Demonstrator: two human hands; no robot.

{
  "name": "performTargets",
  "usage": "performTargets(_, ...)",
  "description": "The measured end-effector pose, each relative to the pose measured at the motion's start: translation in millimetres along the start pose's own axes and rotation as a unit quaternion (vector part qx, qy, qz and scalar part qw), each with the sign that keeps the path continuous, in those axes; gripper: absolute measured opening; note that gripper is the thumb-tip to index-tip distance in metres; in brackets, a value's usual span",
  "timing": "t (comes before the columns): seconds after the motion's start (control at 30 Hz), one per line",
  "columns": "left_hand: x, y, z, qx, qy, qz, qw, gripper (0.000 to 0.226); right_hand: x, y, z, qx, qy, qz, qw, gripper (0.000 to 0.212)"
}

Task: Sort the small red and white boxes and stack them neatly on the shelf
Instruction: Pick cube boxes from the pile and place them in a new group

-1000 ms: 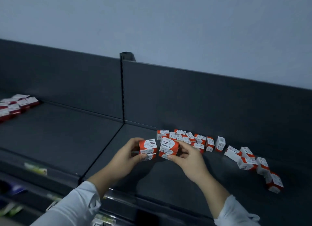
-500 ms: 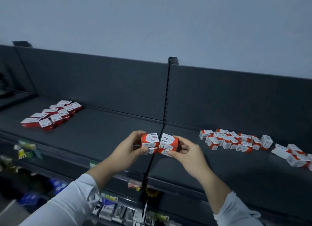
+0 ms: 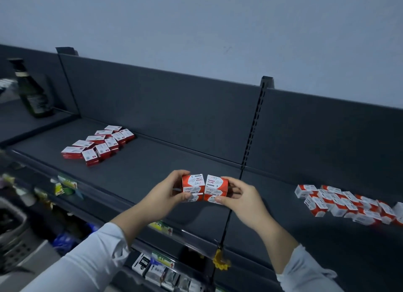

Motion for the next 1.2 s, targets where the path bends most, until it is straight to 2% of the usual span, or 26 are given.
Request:
performTargets(0.3, -1.3, 46.8, 38.0, 0.027, -0.030, 0.077, 0.996, 0.045, 48.0, 4.7, -56.1, -0.019, 0.089, 0.013, 0.996, 0.047)
performTargets(0.5, -2.3, 86.4, 54.9, 0.066, -0.017, 0.119, 0.990, 0.043, 57.8, -13.1, -97.4, -0.052, 0.098, 0.000, 0.994, 0.045)
performTargets(0.7, 24.2, 99.4, 73.2, 0.102, 0.016, 0.074, 0.992, 0.045, 73.1, -19.1, -117.9, -0.093, 0.030, 0.028, 0.995, 0.044)
performTargets(0.93, 88.1, 124.8, 96.2, 0.124, 0.068, 0.017, 0.990, 0.060, 103.9, -18.5, -129.9, -0.132, -0.066, -0.012, 0.989, 0.041)
performTargets(1.03, 123.7, 128.6, 103.3, 0.178, 0.098, -0.003, 0.979, 0.042, 123.3, -23.9, -132.7, -0.175, -0.094, -0.027, 0.980, 0.045)
performTargets(1.2, 171.6, 127.6, 112.5, 0.183, 0.159, -0.027, 0.970, 0.032, 154.1, -24.7, -131.0, -0.202, -0.139, -0.080, 0.966, 0.049)
Point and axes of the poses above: each hand's wrist, its own x-axis towards the middle knuckle, its own z-axis out of the back of the hand, y = z × x, the point moved 1 cm from there along x, towards the middle knuckle, and after that the axes turned 10 degrees about -x, right-handed, at the moved point
